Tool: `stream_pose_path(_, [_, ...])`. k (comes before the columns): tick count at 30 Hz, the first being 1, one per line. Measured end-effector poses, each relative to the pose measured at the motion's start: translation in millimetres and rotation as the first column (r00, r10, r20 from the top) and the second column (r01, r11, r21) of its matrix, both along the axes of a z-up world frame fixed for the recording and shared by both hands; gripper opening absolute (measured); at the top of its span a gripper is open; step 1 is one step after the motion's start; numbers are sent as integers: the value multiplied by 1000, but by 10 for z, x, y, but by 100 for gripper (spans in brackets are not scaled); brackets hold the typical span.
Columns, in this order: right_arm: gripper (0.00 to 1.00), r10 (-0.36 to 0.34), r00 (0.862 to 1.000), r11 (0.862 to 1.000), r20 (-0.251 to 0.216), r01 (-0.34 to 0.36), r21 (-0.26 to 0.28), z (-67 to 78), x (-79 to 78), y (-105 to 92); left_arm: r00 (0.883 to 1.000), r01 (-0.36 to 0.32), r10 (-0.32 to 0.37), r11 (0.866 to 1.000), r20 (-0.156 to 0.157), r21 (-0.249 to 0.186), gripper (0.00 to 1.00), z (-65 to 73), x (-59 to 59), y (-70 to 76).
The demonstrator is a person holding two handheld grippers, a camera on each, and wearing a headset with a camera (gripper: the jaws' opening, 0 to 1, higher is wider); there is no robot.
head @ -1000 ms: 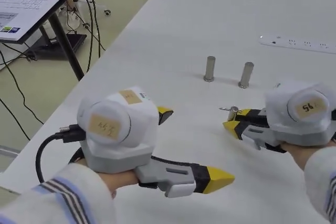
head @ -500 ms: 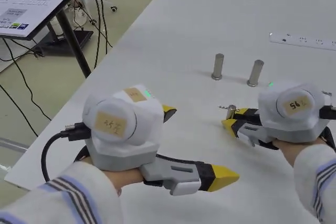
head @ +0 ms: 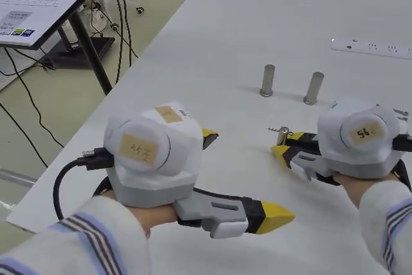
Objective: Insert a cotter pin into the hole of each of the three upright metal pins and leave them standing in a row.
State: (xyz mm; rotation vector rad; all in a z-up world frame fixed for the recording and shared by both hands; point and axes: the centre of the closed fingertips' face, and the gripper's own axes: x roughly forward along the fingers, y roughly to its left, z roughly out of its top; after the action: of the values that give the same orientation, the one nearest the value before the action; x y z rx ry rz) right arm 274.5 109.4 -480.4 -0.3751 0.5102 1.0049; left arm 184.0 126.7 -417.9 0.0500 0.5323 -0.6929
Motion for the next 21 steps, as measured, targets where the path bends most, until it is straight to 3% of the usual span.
stream_pose_path(4, [6,4,1000,1000,9,-4,2,0,2,1,1000,0,0,1000,-5,1,94,-3,-4,2])
stream_pose_path(8, [19,-9,999,1000,36,9,10,43,20,-1,1000,0,0,1000,-7,0,94,-3,-1,2])
stream_pose_path(11, [22,-5,999,1000,33,4,28,101,-6,-2,1000,1,-1,1000,-8,1,94,0,3,-1])
stream_pose_path(21, [42,28,997,995,72,-35,95,520,-163,-149,1000,3,-3,1000,4,-10,94,69,41,-10])
